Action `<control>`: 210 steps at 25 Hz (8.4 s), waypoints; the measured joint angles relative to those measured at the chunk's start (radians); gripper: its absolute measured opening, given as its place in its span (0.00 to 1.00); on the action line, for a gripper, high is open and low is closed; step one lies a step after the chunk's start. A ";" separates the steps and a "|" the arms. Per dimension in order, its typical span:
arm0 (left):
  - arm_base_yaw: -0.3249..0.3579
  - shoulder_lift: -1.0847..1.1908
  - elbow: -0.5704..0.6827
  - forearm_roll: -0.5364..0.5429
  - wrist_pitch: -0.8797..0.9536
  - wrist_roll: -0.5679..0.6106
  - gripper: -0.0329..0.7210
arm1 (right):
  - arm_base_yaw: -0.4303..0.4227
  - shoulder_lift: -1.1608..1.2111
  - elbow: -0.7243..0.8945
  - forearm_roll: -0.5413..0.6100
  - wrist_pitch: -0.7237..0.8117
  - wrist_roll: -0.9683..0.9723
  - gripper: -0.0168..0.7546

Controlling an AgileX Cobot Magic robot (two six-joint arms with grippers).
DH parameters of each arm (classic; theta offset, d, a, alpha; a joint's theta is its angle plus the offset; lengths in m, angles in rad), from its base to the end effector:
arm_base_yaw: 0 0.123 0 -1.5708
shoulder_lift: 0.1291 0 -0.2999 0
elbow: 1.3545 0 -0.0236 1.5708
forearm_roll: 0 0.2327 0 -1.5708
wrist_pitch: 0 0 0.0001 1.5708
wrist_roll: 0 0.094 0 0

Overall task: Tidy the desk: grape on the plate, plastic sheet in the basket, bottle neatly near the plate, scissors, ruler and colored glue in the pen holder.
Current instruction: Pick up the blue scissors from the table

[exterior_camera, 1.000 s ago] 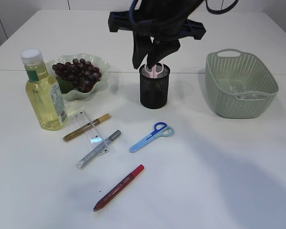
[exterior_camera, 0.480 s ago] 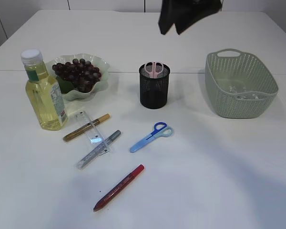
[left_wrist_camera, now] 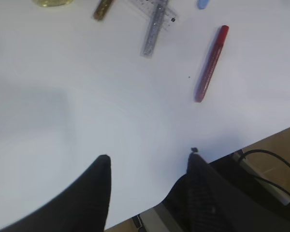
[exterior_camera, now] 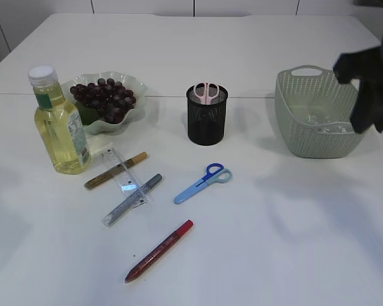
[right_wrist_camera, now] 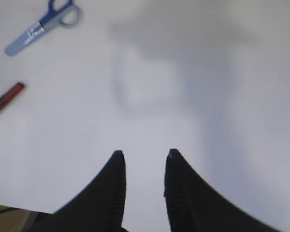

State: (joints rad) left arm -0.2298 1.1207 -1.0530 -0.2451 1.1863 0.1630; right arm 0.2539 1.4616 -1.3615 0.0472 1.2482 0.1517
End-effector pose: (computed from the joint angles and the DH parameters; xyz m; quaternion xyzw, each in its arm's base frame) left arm 0.1650 -0.0603 0.3518 0.1680 0.9580 -0.1268 0.1950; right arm 0.2579 0.0713 0.3540 -0.0465 0.9867 0.0538 0.1463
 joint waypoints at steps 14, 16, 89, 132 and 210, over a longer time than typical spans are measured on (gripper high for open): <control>-0.298 0.426 -0.324 0.046 -0.017 0.015 0.54 | -0.037 -0.194 0.330 -0.100 -0.005 -0.033 0.33; -0.310 0.479 -0.374 0.058 -0.017 0.015 0.54 | -0.037 -0.198 0.339 -0.118 -0.005 -0.033 0.33; -0.413 1.272 -1.042 0.086 0.031 0.097 0.54 | -0.408 0.034 0.317 0.186 -0.073 -0.248 0.42; -0.413 1.456 -1.192 0.117 0.033 0.144 0.54 | -0.408 0.034 0.317 0.172 -0.056 -0.248 0.42; -0.413 1.327 -1.101 0.125 0.033 -0.102 0.27 | -0.408 0.034 0.317 0.172 -0.052 -0.248 0.42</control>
State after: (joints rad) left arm -0.6430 2.4480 -2.1540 -0.1201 1.2189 0.0612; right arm -0.1539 1.4958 -1.0448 0.2193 1.1961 -0.0964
